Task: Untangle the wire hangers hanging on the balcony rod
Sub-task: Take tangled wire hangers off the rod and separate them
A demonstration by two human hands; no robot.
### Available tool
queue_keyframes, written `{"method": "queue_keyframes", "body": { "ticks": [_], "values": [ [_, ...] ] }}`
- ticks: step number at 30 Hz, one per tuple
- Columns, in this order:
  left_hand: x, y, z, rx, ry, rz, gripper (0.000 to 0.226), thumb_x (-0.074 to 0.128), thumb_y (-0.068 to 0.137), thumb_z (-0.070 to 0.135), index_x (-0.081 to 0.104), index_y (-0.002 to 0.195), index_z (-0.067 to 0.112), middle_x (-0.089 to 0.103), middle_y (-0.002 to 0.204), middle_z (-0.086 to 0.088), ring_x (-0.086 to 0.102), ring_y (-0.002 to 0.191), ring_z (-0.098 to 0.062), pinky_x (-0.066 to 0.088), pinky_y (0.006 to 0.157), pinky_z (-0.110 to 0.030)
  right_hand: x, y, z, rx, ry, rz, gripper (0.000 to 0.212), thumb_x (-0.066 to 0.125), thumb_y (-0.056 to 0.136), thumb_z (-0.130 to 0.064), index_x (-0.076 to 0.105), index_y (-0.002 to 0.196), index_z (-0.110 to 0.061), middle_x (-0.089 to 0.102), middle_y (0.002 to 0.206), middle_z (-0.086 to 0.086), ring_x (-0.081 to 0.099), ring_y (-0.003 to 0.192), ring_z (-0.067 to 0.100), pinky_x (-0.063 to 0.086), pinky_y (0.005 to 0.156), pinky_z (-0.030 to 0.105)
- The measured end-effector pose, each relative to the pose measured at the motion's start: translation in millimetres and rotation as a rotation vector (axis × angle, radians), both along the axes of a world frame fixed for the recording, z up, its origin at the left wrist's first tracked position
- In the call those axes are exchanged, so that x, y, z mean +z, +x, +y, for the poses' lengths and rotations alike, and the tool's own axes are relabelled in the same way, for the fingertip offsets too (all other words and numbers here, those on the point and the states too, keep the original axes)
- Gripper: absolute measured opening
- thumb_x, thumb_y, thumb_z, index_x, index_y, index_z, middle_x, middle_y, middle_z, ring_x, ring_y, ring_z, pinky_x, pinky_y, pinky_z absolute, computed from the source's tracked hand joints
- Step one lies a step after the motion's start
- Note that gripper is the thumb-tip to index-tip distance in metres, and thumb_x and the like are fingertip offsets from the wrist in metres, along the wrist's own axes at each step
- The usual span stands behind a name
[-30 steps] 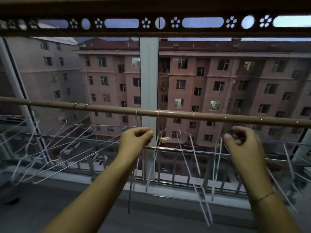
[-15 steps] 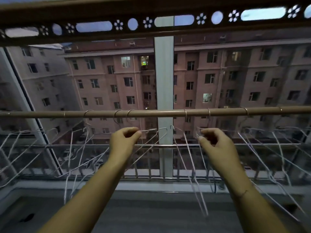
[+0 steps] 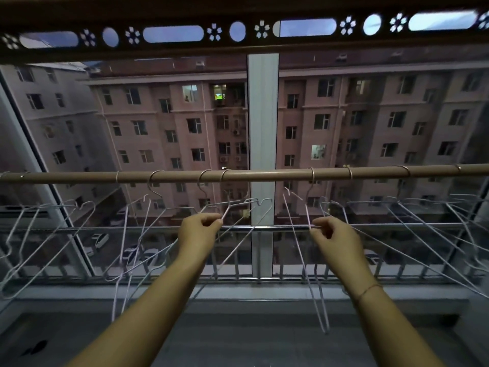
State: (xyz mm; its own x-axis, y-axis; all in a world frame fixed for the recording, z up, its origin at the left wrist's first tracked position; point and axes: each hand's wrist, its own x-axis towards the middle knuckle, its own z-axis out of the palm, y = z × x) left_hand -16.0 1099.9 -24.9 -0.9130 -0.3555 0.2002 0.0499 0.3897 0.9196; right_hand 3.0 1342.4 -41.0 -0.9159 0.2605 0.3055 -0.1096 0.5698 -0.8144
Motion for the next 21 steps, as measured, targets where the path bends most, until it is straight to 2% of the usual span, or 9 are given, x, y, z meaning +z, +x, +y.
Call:
{"method": "queue_keyframes", "body": {
  "ticks": [6, 12, 17, 21],
  "values": [
    [0, -7, 12, -0.072, 0.057, -0.041, 0.020, 0.067, 0.083, 0.007, 0.072, 0.102, 0.007, 0.072, 0.104, -0.008, 0.065, 0.092, -0.019, 0.050, 0.086, -0.031, 1, -6, 2, 0.026, 0.027, -0.041, 0.017, 0.057, 0.089, -0.020, 0.063, 0.104, -0.015, 0.061, 0.080, -0.008, 0.051, 0.071, -0.001, 0.035, 0.056, 0.012],
    [4, -15, 36, -0.149, 0.087, -0.056, 0.017, 0.067, 0.083, 0.008, 0.074, 0.098, 0.011, 0.073, 0.097, -0.005, 0.066, 0.090, -0.018, 0.053, 0.090, -0.036, 3, -11, 7, 0.028, 0.022, -0.078, 0.021, 0.060, 0.087, -0.018, 0.064, 0.106, -0.011, 0.062, 0.072, 0.002, 0.057, 0.066, 0.011, 0.038, 0.054, 0.014],
    [5, -18, 54, -0.185, 0.112, -0.076, 0.018, 0.065, 0.084, 0.007, 0.071, 0.100, 0.011, 0.070, 0.108, -0.007, 0.065, 0.097, -0.021, 0.053, 0.091, -0.036, 2, -14, 12, 0.026, 0.027, -0.085, 0.020, 0.059, 0.088, -0.016, 0.063, 0.107, -0.014, 0.065, 0.075, 0.004, 0.057, 0.065, 0.011, 0.038, 0.052, 0.014],
    [7, -20, 63, -0.207, 0.130, -0.086, 0.019, 0.065, 0.084, 0.006, 0.071, 0.102, 0.010, 0.069, 0.111, -0.009, 0.064, 0.098, -0.020, 0.052, 0.078, -0.024, 3, -14, 13, 0.034, 0.043, -0.075, 0.019, 0.058, 0.088, -0.015, 0.063, 0.106, -0.014, 0.067, 0.080, 0.008, 0.059, 0.069, 0.014, 0.038, 0.053, 0.013]
  ]
}}
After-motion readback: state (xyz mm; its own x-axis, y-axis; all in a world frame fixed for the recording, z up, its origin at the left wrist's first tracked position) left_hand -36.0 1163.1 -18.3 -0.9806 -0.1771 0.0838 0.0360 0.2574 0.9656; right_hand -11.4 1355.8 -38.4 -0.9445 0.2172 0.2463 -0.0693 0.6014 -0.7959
